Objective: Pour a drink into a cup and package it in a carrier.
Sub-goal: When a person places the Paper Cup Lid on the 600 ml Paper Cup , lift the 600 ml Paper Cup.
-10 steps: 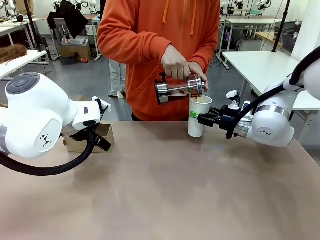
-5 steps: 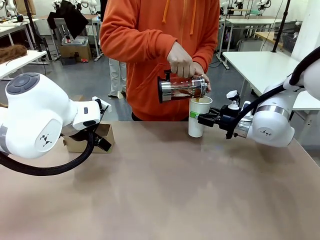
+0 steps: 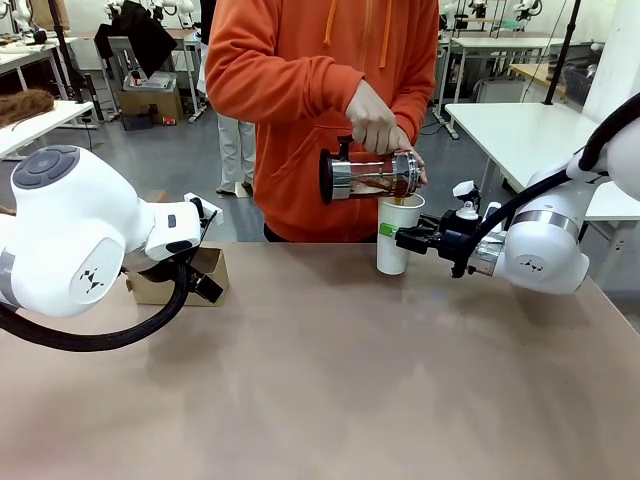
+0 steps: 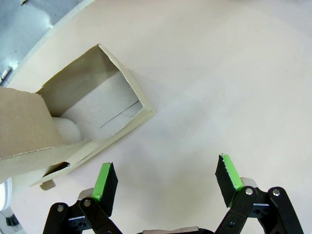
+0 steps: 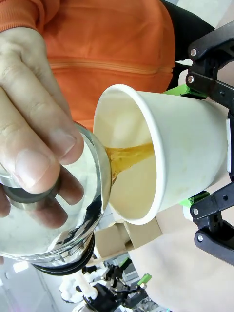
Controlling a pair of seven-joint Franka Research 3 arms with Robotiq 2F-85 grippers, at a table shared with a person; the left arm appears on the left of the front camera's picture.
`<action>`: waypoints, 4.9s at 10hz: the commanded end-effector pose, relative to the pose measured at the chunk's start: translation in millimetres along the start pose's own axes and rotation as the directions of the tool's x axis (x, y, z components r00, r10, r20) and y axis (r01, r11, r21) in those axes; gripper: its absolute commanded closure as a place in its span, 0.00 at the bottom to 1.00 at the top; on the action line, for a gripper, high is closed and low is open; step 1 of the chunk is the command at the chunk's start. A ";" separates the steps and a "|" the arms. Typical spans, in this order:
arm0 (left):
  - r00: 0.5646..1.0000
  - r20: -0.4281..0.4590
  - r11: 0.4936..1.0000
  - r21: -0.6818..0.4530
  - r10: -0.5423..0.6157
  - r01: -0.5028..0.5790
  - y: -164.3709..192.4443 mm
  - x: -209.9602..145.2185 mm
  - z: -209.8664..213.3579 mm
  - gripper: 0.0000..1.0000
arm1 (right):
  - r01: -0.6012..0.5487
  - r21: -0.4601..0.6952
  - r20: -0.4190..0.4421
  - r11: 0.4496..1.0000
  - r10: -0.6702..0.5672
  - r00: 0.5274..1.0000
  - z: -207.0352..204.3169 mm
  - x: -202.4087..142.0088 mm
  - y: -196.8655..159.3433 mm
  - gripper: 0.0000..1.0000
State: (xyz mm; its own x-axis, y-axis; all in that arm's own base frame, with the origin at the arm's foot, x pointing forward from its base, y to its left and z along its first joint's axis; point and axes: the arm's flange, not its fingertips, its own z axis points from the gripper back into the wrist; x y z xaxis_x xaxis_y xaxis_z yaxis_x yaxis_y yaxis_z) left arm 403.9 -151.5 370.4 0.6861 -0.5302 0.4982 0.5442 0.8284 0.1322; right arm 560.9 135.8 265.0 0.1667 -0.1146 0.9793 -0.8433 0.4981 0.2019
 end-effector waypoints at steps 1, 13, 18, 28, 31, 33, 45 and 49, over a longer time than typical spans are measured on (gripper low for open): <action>1.000 0.001 1.000 -0.001 0.001 -0.001 0.1 -0.2 0.3 0.00 | 0.012 -0.003 0.008 1.000 -0.012 1.000 -1.6 1.1 0.7 0.19; 1.000 0.001 1.000 -0.001 0.001 -0.001 0.1 -0.2 0.3 0.00 | 0.012 -0.003 0.008 1.000 -0.012 1.000 -1.6 1.1 0.7 0.19; 1.000 0.001 1.000 -0.001 0.001 -0.001 0.1 -0.2 0.3 0.00 | 0.012 -0.003 0.008 1.000 -0.012 1.000 -1.6 1.1 0.7 0.19; 1.000 0.001 1.000 -0.001 0.001 -0.001 0.1 -0.2 0.3 0.00 | 0.012 -0.003 0.008 1.000 -0.012 1.000 -1.6 1.1 0.7 0.19; 1.000 0.001 1.000 -0.001 0.001 -0.001 0.1 -0.2 0.3 0.00 | 0.012 -0.003 0.008 1.000 -0.012 1.000 -1.6 1.1 0.7 0.19; 1.000 0.001 1.000 -0.001 0.001 -0.001 0.1 -0.2 0.3 0.00 | 0.012 -0.003 0.008 1.000 -0.012 1.000 -1.6 1.1 0.7 0.19; 1.000 0.001 1.000 -0.001 0.001 -0.001 0.1 -0.2 0.3 0.00 | 0.012 -0.003 0.008 1.000 -0.012 1.000 -1.6 1.1 0.7 0.19; 1.000 0.001 1.000 -0.001 0.001 -0.001 0.1 -0.2 0.3 0.00 | 0.012 -0.003 0.008 1.000 -0.012 1.000 -1.6 1.1 0.7 0.19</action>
State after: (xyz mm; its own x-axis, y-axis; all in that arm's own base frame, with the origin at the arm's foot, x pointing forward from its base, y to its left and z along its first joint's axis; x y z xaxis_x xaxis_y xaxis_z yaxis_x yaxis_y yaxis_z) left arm 403.9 -151.5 370.4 0.6860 -0.5302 0.4982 0.5442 0.8284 0.1322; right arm 560.7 135.7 264.2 0.1683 -0.1144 0.9791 -0.8430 0.4981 0.2031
